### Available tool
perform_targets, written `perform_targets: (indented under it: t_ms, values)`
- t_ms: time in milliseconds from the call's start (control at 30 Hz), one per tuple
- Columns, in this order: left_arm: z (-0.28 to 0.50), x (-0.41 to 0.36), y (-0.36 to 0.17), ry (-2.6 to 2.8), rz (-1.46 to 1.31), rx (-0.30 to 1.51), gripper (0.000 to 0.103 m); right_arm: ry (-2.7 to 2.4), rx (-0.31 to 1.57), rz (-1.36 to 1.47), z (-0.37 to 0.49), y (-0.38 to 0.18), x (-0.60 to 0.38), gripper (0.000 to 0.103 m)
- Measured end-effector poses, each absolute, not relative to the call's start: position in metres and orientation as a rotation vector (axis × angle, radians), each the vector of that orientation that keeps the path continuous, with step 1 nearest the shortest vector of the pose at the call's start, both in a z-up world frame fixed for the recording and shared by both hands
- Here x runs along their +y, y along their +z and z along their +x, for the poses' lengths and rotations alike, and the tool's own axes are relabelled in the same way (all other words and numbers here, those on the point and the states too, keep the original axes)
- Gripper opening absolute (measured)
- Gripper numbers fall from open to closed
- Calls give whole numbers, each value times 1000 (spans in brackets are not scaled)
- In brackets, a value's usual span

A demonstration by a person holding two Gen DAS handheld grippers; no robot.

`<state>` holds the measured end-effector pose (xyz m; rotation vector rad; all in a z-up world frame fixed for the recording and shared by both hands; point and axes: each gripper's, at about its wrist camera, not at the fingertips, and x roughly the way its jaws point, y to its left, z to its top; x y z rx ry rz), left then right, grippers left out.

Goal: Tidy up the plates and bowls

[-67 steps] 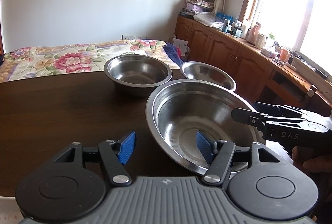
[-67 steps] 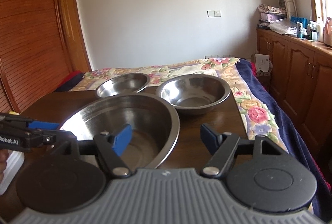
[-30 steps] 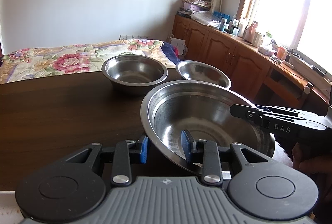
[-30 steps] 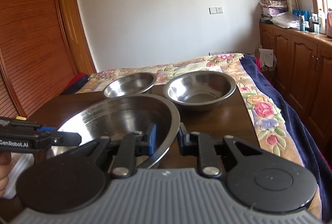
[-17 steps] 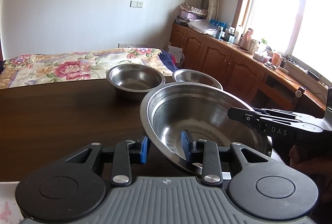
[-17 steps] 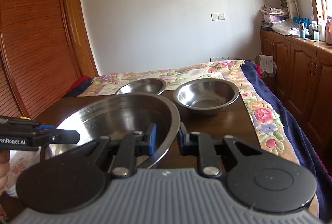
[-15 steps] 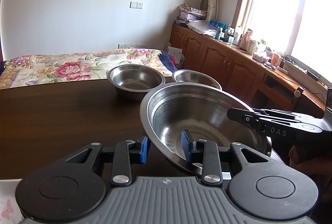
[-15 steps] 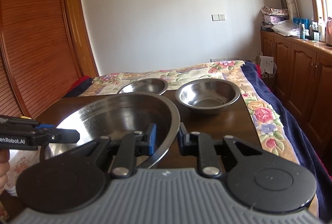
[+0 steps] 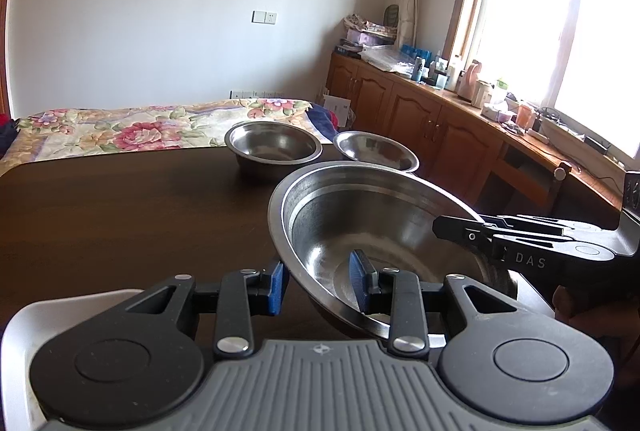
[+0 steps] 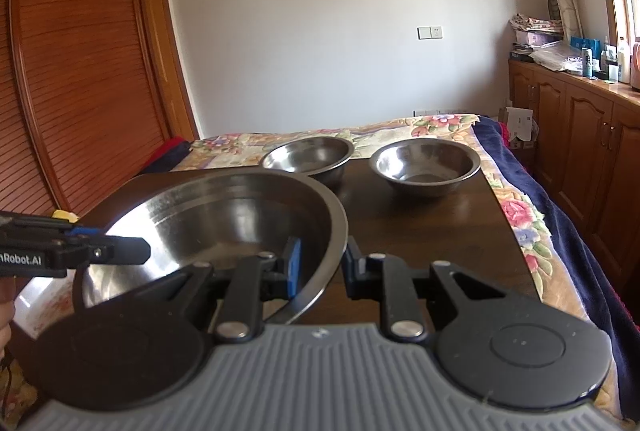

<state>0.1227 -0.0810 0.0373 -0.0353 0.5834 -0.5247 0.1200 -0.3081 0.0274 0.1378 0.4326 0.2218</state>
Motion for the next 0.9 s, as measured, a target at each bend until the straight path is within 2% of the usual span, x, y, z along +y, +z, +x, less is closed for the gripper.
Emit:
perform_targets:
  t_ms: [900]
  values:
    - [73,-64,30,-471,-26,579,34,248,415,115,77,25,-289,24]
